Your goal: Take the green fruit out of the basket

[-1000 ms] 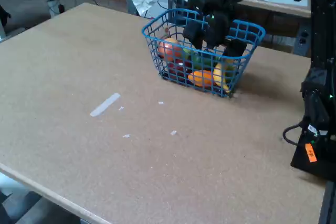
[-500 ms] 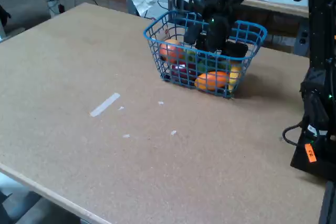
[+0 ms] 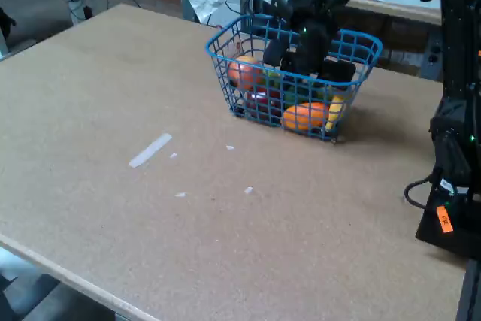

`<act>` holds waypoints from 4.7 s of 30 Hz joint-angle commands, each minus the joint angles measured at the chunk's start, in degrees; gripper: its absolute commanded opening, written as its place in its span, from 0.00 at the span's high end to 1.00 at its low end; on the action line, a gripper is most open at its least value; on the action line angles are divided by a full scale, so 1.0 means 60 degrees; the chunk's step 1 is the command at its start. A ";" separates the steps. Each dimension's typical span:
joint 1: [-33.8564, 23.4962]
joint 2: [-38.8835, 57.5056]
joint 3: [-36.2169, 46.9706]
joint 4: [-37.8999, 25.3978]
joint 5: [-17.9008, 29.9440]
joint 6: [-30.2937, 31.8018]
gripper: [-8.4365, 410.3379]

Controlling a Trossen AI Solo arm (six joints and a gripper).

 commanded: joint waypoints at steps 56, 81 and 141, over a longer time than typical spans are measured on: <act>0.0000 0.0433 -0.0018 0.0361 0.0127 0.0102 0.48; 0.0015 -0.1322 0.0036 0.0361 0.0149 -0.0350 0.48; 0.3377 -0.3242 0.3745 -0.3708 -0.0885 -0.4058 0.48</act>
